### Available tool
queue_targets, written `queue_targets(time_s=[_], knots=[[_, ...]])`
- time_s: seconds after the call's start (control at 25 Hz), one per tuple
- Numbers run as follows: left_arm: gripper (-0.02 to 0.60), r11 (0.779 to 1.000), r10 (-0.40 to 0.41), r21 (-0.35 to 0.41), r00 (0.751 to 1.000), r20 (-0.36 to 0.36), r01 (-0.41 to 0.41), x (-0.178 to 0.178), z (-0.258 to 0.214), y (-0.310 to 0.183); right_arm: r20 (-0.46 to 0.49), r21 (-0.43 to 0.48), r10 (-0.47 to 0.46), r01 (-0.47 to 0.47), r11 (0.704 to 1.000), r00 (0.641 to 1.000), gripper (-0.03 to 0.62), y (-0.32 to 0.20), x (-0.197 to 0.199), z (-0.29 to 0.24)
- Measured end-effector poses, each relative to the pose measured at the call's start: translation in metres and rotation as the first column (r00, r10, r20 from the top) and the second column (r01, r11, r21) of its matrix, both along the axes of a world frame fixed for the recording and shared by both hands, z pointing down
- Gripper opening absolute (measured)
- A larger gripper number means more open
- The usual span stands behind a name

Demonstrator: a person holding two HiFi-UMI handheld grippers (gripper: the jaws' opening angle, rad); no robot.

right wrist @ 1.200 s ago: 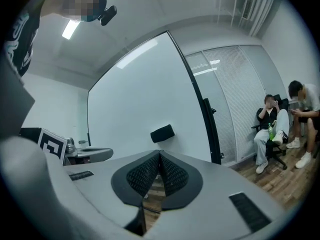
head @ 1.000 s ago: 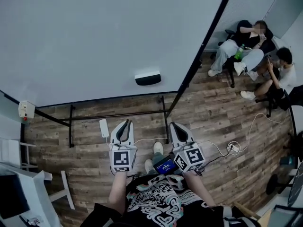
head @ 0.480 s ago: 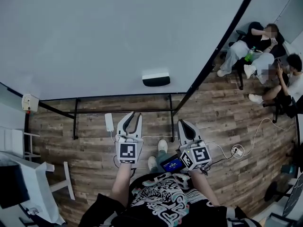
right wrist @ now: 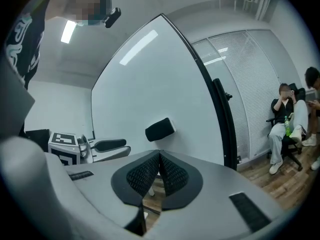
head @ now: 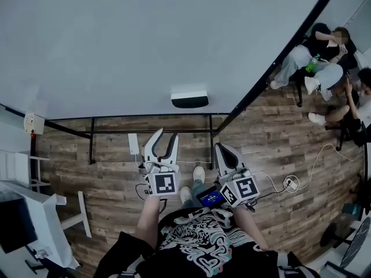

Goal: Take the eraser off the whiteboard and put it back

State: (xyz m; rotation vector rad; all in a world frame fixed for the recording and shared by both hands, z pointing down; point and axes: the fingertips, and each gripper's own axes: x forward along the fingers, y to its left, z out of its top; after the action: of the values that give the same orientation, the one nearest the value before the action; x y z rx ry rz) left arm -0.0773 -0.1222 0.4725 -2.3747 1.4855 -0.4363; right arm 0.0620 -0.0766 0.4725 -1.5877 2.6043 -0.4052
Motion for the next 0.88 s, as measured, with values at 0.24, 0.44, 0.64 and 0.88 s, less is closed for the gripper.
queue_targets(time_s=[0.24, 0.44, 0.64, 0.88], knots=[[0.163, 0.990, -0.049, 0.136, 0.981, 0.187, 0.024, 0.007, -0.006, -0.025, 0.017, -0.042, -0.012, 0.012, 0.999, 1.000, 0.015, -0.023, 0.006, 0.014], [0.222, 0.987, -0.047, 0.163, 0.938, 0.342, -0.010, 0.018, 0.005, -0.045, 0.014, -0.053, -0.028, 0.029, 0.998, 1.000, 0.015, -0.036, 0.010, 0.018], [0.267, 0.969, -0.086, 0.246, 0.893, 0.441, -0.027, 0.026, 0.006, -0.060, 0.014, -0.068, -0.038, 0.039, 0.997, 0.999, 0.015, -0.050, 0.012, 0.024], [0.362, 0.953, -0.129, 0.300, 0.833, 0.538, -0.046, 0.029, 0.013, -0.077, 0.007, -0.075, -0.059, 0.059, 0.995, 0.998, 0.015, -0.064, 0.011, 0.029]])
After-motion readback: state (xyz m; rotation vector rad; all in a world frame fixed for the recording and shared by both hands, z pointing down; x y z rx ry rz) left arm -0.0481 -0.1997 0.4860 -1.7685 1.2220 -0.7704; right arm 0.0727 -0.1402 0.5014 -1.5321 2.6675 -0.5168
